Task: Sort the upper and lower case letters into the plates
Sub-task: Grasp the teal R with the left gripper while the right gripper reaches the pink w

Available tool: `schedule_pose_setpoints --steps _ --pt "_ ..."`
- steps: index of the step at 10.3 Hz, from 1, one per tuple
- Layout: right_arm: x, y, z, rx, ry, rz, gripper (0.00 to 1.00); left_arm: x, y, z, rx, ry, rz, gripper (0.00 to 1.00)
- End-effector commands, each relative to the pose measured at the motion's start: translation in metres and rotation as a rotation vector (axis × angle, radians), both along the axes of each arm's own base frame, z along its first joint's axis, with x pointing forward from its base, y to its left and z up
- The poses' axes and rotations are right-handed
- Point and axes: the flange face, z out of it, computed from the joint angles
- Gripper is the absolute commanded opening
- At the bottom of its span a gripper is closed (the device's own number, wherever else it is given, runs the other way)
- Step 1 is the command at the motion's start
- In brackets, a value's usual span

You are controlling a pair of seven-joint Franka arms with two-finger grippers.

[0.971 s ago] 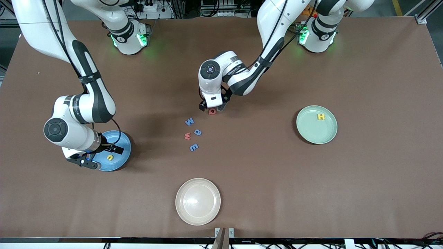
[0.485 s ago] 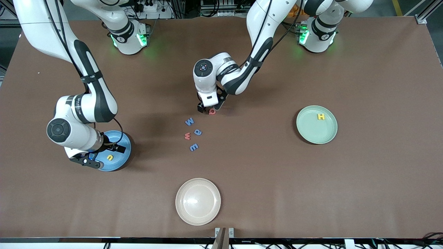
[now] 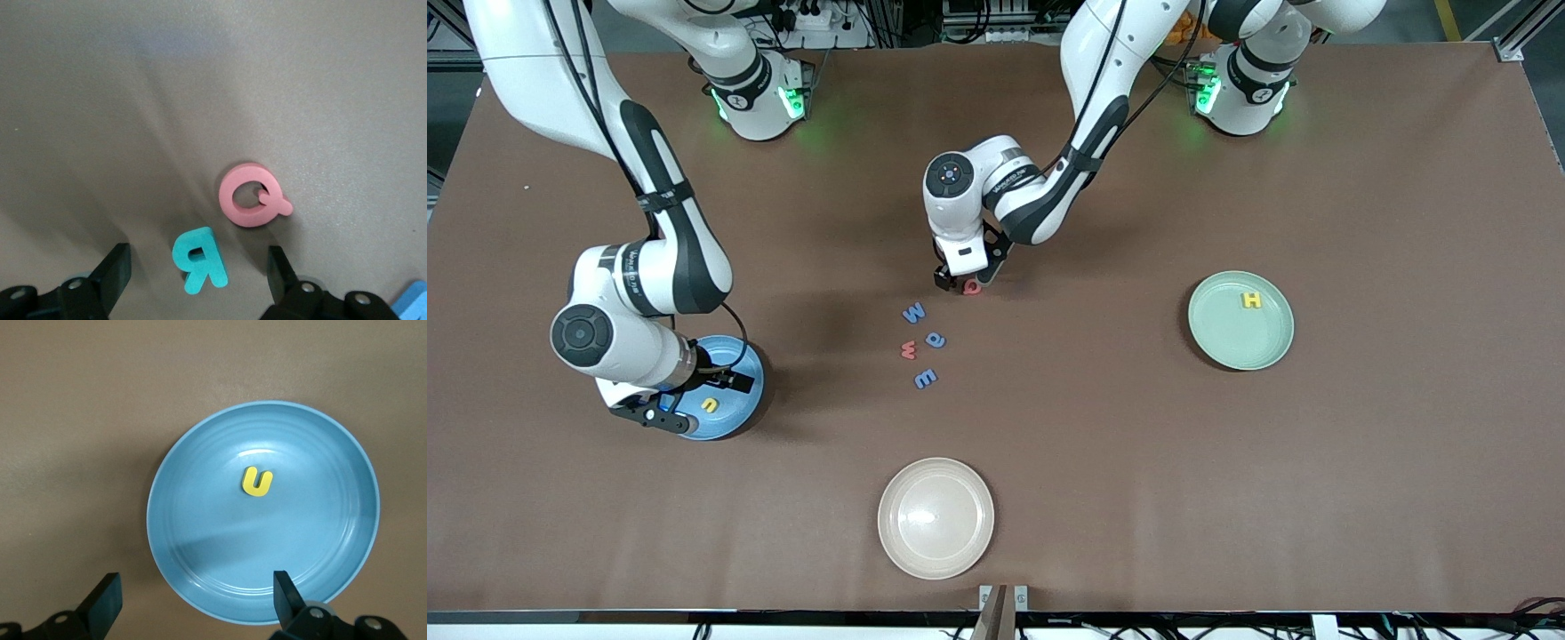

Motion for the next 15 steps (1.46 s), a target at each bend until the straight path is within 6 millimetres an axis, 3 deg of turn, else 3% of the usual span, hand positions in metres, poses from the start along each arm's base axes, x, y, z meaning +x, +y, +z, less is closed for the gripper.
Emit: schedule_pose_setpoints --steps 1,4,10,15 --pt "-0.002 0.0 0.008 -0.015 0.02 -0.002 1.0 0.004 -0.001 -0.004 0.017 -0.033 -0.019 0.76" --pt "0.0 0.0 0.015 -0.014 0.021 0.007 1.0 0.004 -0.001 -0.004 0.017 -0.034 -0.021 0.53" --pt "0.006 0.023 0.027 0.0 -0.004 0.038 1.0 0.004 -0.001 -0.005 0.018 -0.033 -0.026 0.36" --pt "0.002 0.082 0.031 0.006 -0.018 0.122 1.0 0.009 0.001 -0.001 0.013 -0.035 -0.042 0.28"
